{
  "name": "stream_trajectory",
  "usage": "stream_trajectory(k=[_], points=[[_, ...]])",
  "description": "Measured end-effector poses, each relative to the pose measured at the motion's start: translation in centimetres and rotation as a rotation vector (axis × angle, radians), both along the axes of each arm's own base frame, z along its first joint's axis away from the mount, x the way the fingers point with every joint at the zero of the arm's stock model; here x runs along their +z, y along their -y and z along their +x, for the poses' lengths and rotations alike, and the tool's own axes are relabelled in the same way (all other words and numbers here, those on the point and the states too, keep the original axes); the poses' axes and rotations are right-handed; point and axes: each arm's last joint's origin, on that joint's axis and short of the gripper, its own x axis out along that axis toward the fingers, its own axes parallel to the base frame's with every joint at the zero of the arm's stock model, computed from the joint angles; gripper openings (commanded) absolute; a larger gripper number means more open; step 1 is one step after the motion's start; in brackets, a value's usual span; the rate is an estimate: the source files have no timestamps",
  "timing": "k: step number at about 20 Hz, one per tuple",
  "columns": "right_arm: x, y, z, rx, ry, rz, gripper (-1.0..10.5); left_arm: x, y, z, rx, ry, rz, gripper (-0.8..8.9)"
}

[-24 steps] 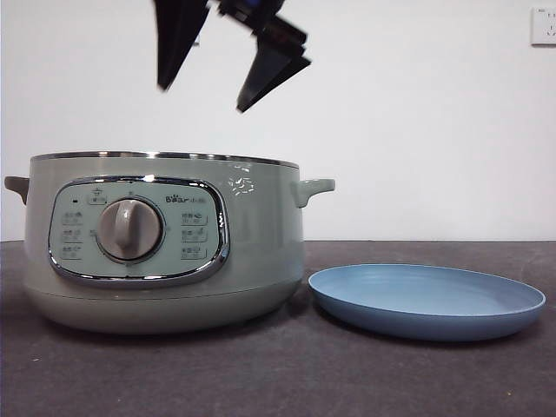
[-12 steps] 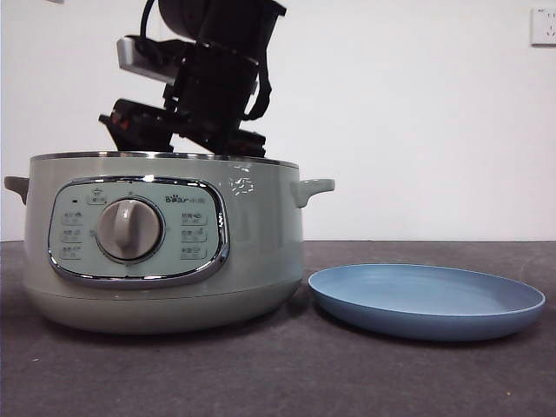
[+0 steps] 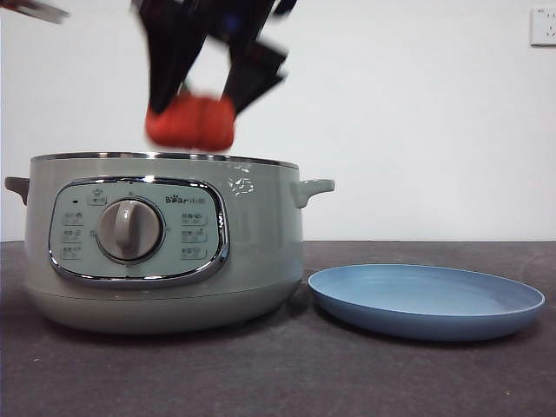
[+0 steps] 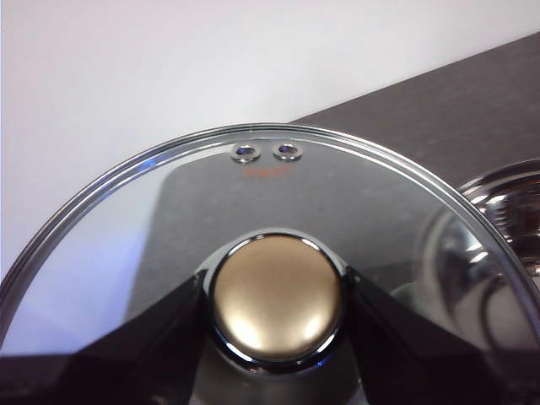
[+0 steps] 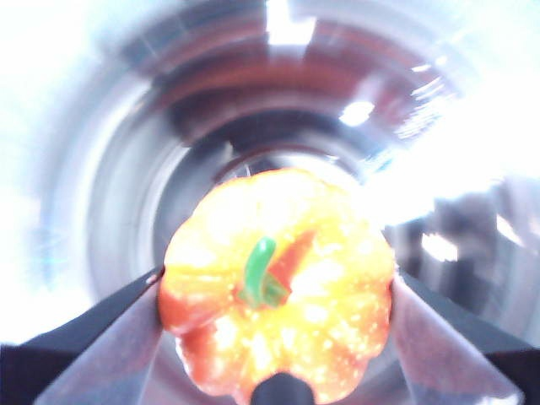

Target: Take the pumpkin out from the steamer,put the pumpkin in the blue plate,close the lid

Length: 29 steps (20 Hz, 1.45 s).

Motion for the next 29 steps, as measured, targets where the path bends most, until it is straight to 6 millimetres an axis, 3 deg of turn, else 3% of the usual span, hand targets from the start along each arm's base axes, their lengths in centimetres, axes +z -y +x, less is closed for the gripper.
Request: stream_trajectory(k=[2, 6, 10, 14, 20, 24, 26, 29], points=[[2.9, 3.3, -0.8, -0.101, 0.03, -0.045, -0.1, 0.1, 0.6, 0.9, -0.059, 0.005, -0.027, -0.13], [4.7, 9.2, -0.7, -0.381, 0.035, -0.125, -0.1, 0.1, 1.5, 2.0, -0.156, 0.009, -0.068, -0.13], [1.9, 13.2, -1.9, -0.587, 0.061, -0.185, -0.1, 0.4, 1.8, 2.4, -0.197, 0.043, -0.096, -0.13], [-1.2, 16.1, -4.5, -0.671, 0.095, -0.101, -0.1, 0.6, 2.2, 2.9, -0.23, 0.065, -0.113, -0.13], [-7.0, 16.6, -5.5, -0.669, 0.081, -0.046, -0.1, 0.2, 2.9, 3.9, -0.3, 0.034, -0.128, -0.13], [-9.0, 15.7, -4.3, -0.648, 0.054, -0.022, 0.2, 0.1, 3.0, 4.1, -0.299, 0.027, -0.125, -0.13], [-10.2, 15.3, -3.6, -0.649, 0.036, -0.045, 1.1, 0.1, 3.0, 4.1, -0.3, 0.027, -0.125, -0.13], [-12.1, 15.0, -2.7, -0.63, -0.041, -0.061, 1.4, 0.1, 3.0, 4.1, -0.3, 0.027, -0.125, -0.13]])
